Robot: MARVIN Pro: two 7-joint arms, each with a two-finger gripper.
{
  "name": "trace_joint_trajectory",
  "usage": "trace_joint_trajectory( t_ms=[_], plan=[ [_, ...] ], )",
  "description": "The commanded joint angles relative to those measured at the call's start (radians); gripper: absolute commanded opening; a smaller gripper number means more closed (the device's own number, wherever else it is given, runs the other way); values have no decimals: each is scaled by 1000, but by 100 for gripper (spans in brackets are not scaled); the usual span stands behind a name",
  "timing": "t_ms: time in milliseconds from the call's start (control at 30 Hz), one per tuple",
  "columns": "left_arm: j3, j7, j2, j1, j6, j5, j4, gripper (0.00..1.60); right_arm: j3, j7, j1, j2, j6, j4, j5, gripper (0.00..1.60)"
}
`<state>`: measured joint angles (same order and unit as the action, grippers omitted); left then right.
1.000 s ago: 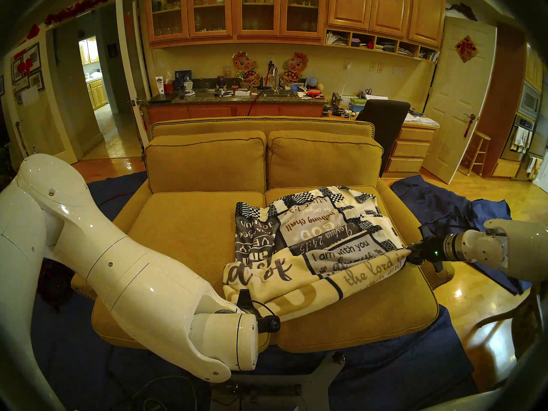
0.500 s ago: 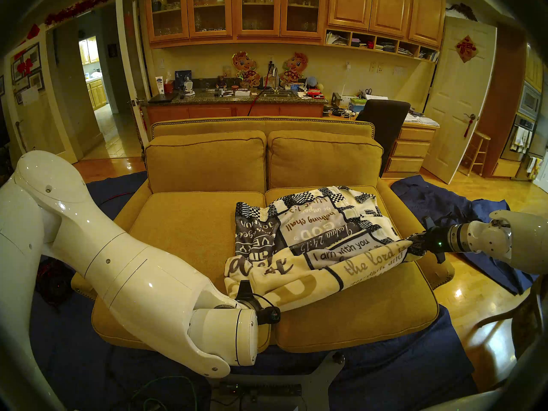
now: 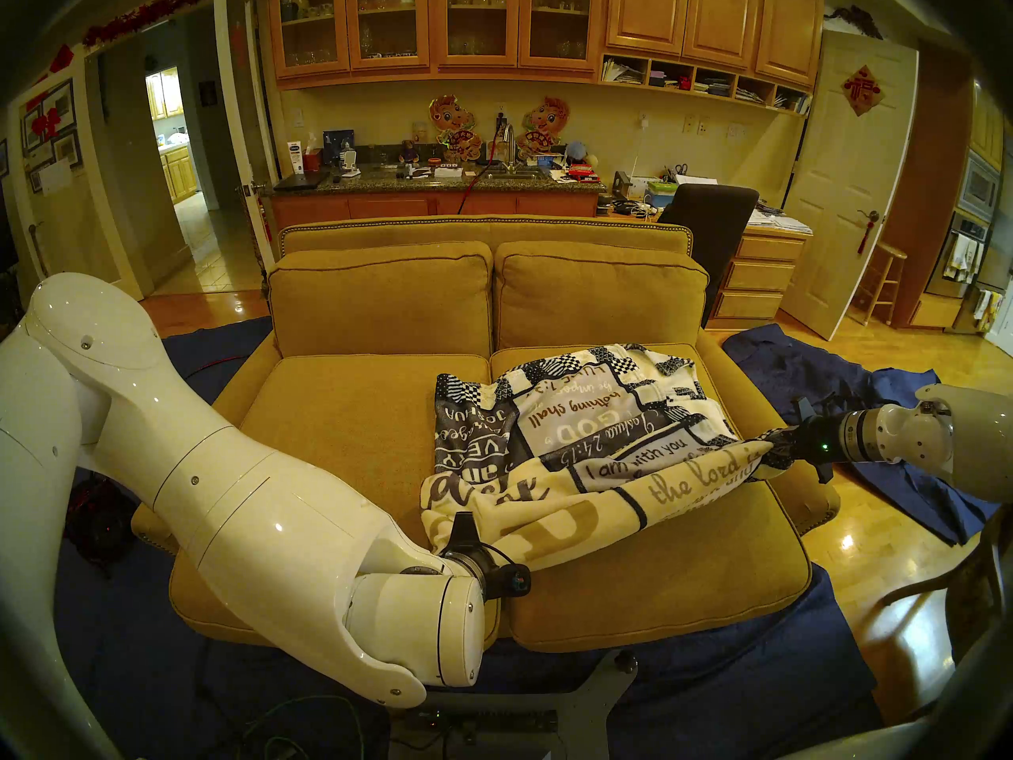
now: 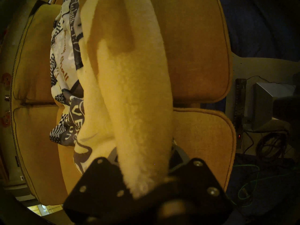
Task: Fold the blanket in half twice
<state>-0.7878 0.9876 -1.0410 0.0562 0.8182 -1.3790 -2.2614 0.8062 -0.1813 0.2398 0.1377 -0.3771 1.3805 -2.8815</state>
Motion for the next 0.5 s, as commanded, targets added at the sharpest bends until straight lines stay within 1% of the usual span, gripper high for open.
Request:
trace_joint_trajectory(
  t_ms=[0,467],
  plan=[
    [6,10,3,-19,13,-1,-25,0,-30,19,58,-19,-1,-95,2,0],
    [33,23,7,-43,13,2,-52,0,-65,58,114,-19,-75,-140,2,0]
  ],
)
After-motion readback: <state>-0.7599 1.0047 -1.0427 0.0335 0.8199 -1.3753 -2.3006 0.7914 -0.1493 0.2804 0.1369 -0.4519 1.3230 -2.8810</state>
